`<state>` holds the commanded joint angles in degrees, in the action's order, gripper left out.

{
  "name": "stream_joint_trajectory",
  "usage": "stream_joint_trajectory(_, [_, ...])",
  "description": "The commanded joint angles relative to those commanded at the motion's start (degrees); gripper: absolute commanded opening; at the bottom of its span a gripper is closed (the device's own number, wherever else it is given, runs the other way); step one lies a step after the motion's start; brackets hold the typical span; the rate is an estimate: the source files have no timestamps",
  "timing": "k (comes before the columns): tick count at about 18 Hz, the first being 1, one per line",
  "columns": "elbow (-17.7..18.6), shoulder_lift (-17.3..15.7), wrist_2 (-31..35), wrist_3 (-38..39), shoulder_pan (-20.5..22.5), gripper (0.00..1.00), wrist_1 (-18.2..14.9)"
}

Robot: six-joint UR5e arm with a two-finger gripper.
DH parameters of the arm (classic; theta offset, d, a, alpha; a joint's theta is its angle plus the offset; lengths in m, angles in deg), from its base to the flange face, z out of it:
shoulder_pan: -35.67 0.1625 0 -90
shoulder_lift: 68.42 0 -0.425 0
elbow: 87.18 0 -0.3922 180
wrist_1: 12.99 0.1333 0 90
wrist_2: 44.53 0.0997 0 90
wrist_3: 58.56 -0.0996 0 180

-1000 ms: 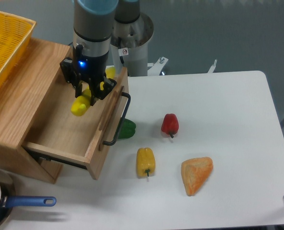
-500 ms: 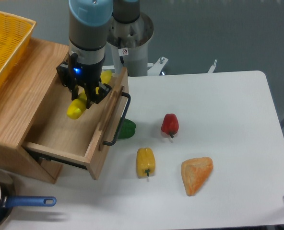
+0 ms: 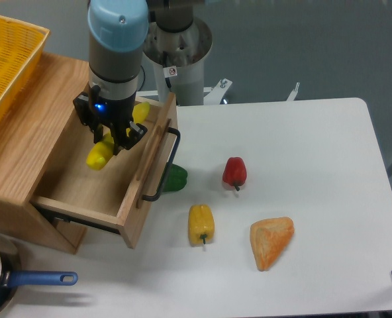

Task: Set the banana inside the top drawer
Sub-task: 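Lower the banana into the drawer and hold it there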

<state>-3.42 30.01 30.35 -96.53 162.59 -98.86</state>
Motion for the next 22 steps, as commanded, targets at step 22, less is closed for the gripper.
stream_joint_trajectory(22, [0.6, 0.7, 0.0, -0.4, -0.5, 0.34, 0.2])
